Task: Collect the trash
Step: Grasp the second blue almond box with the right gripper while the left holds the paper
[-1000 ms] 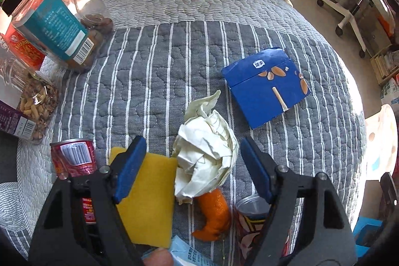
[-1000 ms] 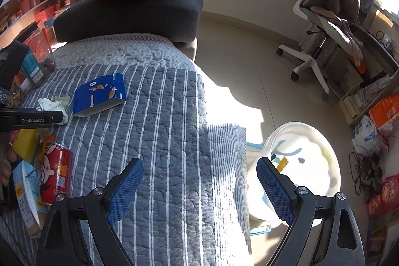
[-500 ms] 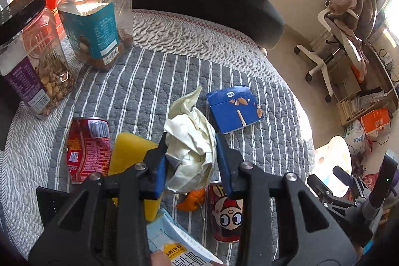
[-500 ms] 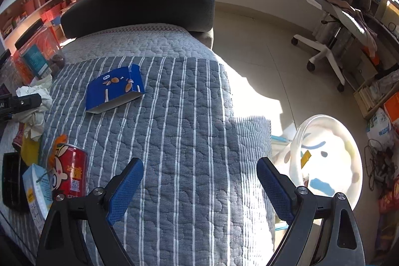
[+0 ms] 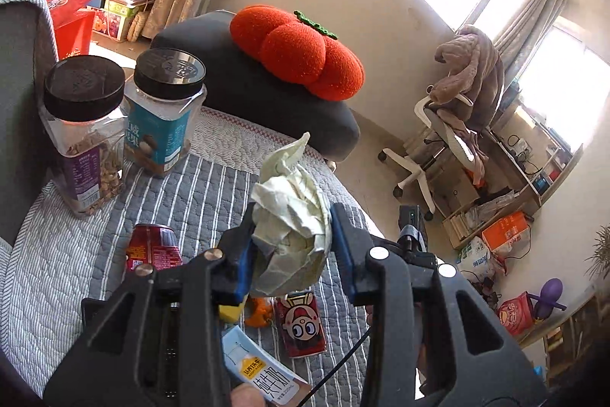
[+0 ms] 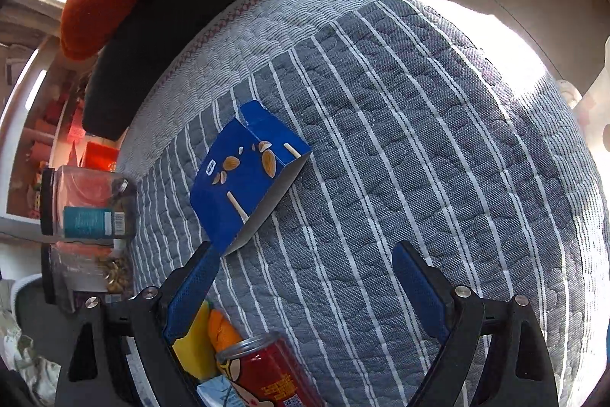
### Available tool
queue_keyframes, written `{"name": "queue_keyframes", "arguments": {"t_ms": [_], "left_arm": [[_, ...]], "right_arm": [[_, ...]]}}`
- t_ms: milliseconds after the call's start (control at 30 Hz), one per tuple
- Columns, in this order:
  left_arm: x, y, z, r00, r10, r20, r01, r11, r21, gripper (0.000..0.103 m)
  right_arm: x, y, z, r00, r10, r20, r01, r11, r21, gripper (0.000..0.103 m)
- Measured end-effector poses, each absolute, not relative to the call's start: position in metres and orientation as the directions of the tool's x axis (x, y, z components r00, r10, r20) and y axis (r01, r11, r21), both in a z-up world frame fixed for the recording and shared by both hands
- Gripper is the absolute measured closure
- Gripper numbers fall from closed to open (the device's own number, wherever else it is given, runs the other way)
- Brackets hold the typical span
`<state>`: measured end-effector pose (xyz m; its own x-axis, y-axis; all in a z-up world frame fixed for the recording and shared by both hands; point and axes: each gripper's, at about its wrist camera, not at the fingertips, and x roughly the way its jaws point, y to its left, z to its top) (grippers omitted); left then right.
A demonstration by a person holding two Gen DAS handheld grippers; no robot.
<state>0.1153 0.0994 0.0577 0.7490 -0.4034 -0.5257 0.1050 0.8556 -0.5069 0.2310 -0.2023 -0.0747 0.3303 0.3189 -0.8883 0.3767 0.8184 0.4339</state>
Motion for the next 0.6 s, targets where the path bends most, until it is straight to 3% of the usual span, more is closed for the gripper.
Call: {"name": "queue_keyframes", "arguments": {"t_ms": [200, 400, 600], "left_arm": [[0.118, 0.12, 0.058, 0.762, -0.41, -0.502, 0.076, 0.826, -0.558, 0.064], [0.117, 0.13, 0.058, 0.76, -0.421, -0.496, 0.064, 0.807, -0.587, 0.064], [0.122, 0.142, 0.052, 0.746, -0.427, -0.512, 0.028, 0.787, -0.616, 0.064]], "right_arm": [[0.266, -0.18, -0.092, 0.278, 0.27, -0.922, 0.497, 0.78, 0.379, 0.004], [0.289, -0.161, -0.096, 0.299, 0.283, -0.911, 0.605, 0.682, 0.411, 0.002], [0.313, -0.124, -0.099, 0.222, 0.14, -0.965, 0.601, 0.76, 0.249, 0.0]]}}
